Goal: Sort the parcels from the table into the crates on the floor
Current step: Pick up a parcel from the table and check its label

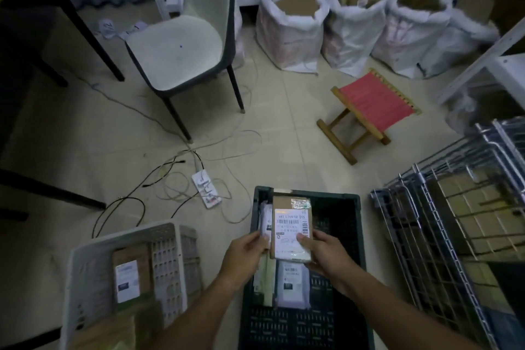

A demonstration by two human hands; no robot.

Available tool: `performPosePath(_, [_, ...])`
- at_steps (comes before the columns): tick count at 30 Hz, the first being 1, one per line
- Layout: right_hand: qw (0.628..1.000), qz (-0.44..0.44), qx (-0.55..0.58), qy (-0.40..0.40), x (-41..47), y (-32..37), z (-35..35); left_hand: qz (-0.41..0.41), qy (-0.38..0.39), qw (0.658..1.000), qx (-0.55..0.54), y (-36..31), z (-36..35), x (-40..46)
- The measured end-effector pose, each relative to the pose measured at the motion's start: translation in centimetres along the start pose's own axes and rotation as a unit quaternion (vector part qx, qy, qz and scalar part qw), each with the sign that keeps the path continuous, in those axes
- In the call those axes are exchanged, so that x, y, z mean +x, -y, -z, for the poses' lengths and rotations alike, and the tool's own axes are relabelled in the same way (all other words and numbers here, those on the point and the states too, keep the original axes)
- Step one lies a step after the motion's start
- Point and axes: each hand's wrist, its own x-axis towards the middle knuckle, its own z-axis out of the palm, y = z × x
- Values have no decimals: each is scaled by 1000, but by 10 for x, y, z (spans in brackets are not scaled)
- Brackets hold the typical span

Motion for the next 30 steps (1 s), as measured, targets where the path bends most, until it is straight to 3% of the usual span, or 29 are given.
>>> performPosePath(4, [999,-17,11,-27,72,-41,4,23,-65,994,88,44,-18,59])
performPosePath(11, [999,-12,32,-17,166,-82,-14,19,-74,975,207,100,-28,142])
performPosePath(17, [999,-2,46,-15,220,-100,-30,-1,-67,973,220,123,-27,181])
performPosePath(30, [994,34,39,-95,281,-109,-59,-58,-62,975,205,138,-20,195])
